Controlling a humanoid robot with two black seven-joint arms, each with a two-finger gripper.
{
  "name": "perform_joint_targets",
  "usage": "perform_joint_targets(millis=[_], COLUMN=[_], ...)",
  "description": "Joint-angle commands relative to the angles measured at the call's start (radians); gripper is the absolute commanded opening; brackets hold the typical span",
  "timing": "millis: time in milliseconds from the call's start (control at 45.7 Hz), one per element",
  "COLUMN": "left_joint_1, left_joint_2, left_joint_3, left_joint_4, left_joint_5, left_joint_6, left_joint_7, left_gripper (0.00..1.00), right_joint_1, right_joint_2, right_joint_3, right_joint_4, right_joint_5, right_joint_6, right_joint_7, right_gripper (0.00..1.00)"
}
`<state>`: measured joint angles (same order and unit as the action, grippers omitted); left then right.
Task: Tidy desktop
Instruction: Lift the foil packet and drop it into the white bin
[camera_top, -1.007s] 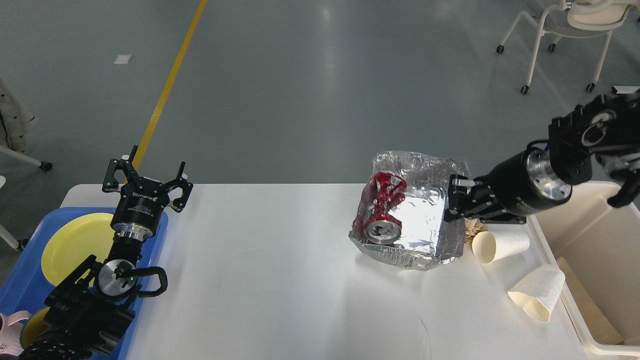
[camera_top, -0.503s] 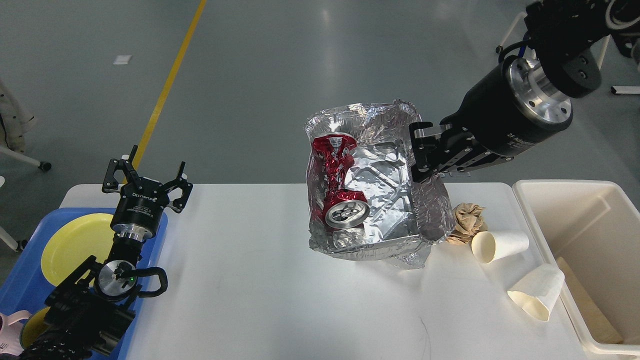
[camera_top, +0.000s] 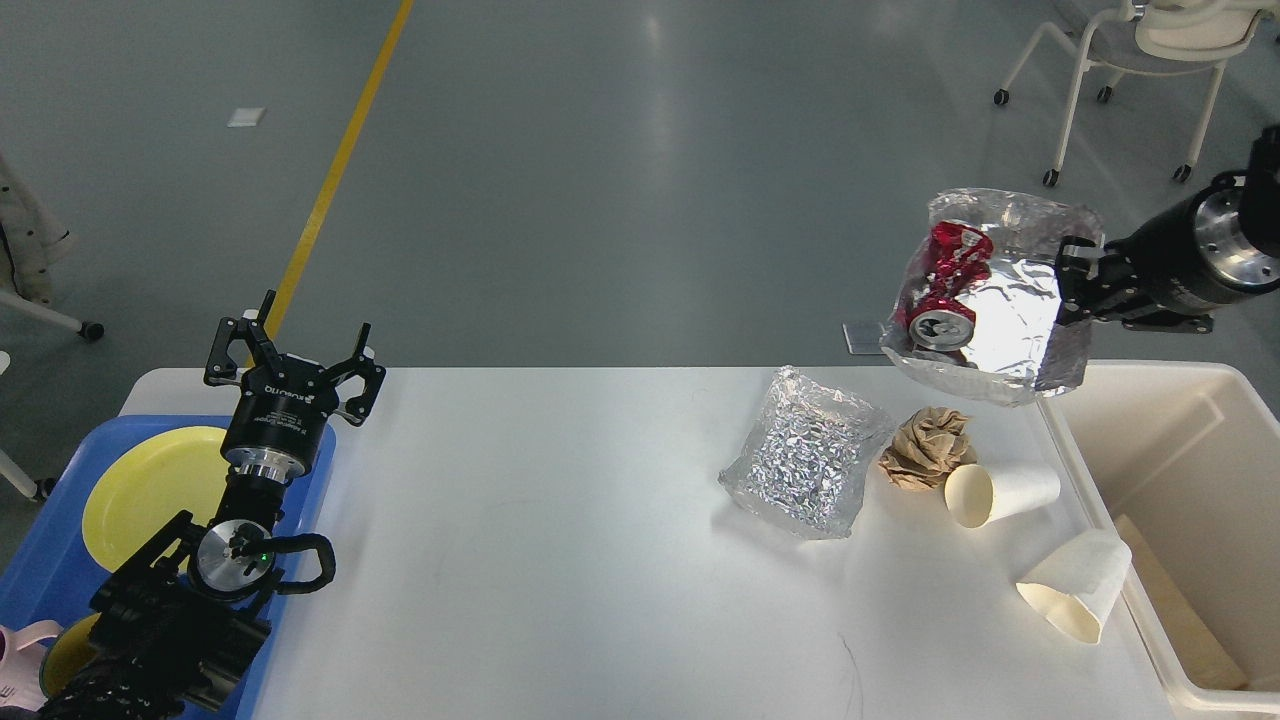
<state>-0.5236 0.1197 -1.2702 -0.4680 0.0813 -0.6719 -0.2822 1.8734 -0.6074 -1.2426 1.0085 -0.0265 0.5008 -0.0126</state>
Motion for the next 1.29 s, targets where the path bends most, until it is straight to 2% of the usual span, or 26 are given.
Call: perform_joint_targets(millis=[0, 131, 263, 372, 569, 722, 744, 766, 788, 810, 832, 1270], left_joint_1=[0.0, -0.001, 0.0, 0.0, -0.001, -0.001, -0.001, 0.0, -0.001, -0.001, 0.0, -0.001], left_joint_2=[0.0, 0.0, 0.0, 0.0, 0.0, 0.0, 0.0, 0.0, 0.0, 0.0, 0.0, 0.0], left_joint_3=[0.0, 0.0, 0.0, 0.0, 0.0, 0.0, 0.0, 0.0, 0.0, 0.0, 0.0, 0.0], left_joint_4=[0.0, 0.0, 0.0, 0.0, 0.0, 0.0, 0.0, 0.0, 0.0, 0.0, 0.0, 0.0], left_joint_5=[0.0, 0.0, 0.0, 0.0, 0.0, 0.0, 0.0, 0.0, 0.0, 0.0, 0.0, 0.0], left_joint_6=[0.0, 0.0, 0.0, 0.0, 0.0, 0.0, 0.0, 0.0, 0.0, 0.0, 0.0, 0.0], left_joint_7=[0.0, 0.0, 0.0, 0.0, 0.0, 0.0, 0.0, 0.0, 0.0, 0.0, 0.0, 0.0], left_gripper=[0.97, 0.97, 0.97, 0.97, 0.97, 0.97, 0.97, 0.97, 0.97, 0.97, 0.97, 0.97], right_joint_1=[-0.227, -0.502, -0.802, -0.986, -1.151, -1.171, -1.171, -1.172, -1.172, -1.174, -1.175, -1.136], right_joint_2=[-0.054, -0.068, -0.049, 0.018, 0.119, 0.14, 0.14, 0.14, 0.14, 0.14, 0.138, 0.138], right_joint_3=[0.057, 0.17, 0.29, 0.394, 0.58, 0.624, 0.624, 0.624, 0.623, 0.621, 0.621, 0.617], right_joint_4=[-0.195, -0.37, -0.565, -0.694, -0.873, -0.898, -0.898, -0.898, -0.898, -0.898, -0.898, -0.898], right_joint_5=[-0.001, 0.008, 0.011, 0.017, 0.016, 0.016, 0.016, 0.016, 0.014, 0.016, 0.014, 0.002], right_joint_6=[-0.036, -0.18, -0.395, -0.514, -0.625, -0.644, -0.642, -0.642, -0.639, -0.642, -0.64, -0.633], right_joint_7=[0.0, 0.0, -0.003, -0.004, -0.006, -0.006, -0.006, -0.006, -0.006, -0.006, -0.007, -0.009], right_gripper=[0.0, 0.0, 0.0, 0.0, 0.0, 0.0, 0.33, 0.95, 1.0, 0.93, 1.0, 1.0])
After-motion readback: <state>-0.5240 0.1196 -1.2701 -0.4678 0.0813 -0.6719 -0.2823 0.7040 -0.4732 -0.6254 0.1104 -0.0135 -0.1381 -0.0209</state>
